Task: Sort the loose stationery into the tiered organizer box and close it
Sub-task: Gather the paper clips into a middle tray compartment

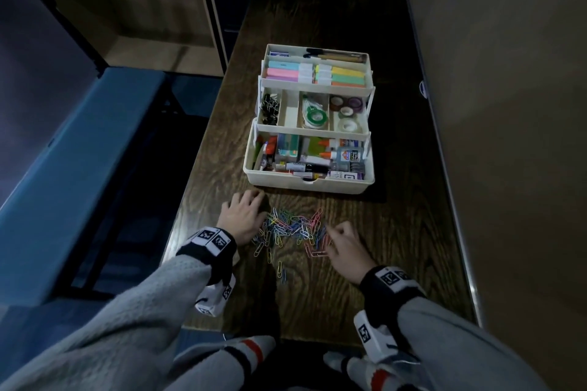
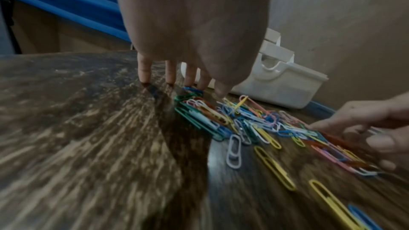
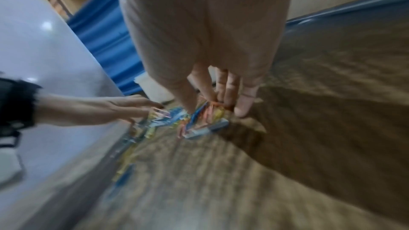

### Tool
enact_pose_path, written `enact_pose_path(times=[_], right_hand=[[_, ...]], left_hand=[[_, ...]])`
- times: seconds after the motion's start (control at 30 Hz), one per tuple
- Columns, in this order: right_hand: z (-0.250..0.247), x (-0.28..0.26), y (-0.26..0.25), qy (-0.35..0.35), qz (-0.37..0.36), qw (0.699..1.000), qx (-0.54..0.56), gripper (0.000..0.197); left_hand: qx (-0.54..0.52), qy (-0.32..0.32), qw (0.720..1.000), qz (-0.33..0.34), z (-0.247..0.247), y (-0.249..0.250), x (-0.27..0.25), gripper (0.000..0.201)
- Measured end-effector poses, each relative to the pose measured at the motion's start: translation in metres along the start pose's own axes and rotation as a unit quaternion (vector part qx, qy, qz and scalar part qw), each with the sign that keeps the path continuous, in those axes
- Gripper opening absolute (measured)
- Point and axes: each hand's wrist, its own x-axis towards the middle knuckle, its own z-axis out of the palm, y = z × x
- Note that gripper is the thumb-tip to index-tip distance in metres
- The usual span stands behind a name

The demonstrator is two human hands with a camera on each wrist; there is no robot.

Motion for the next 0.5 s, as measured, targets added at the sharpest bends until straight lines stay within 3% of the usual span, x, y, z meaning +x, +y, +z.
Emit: enact_pose_path(times=[0.17,0.23,0.33,0.43,0.5], right_hand=[[-0.005,0.008,-0.015,-0.006,-0.026,0.998,-0.057,0.107],[-0.006,0.014,-0.022,-0.027,-0.035,0.993,-0.107,0.114],[-0.003,0.021,-0.031,-0.030,-0.059,0.987,-0.147,0.098],[-0.002,0.023,-0.031,-0.012,-0.063,0.993,-0.097,0.061],[-0.002,0.025,-0.030,-0.007,-0.071,0.995,-0.076,0.045]], left_hand=[[-0.002,-0.007,0.999,0.046,0.005,0.011,-0.017,0.048],[-0.026,-0.014,0.998,0.063,0.006,0.012,-0.027,0.047],[-0.061,0.001,0.998,0.022,0.003,0.003,-0.042,0.063],[-0.064,-0.045,0.996,-0.050,0.006,-0.011,-0.056,0.101],[-0.069,-0.067,0.993,-0.062,0.009,-0.012,-0.060,0.111]])
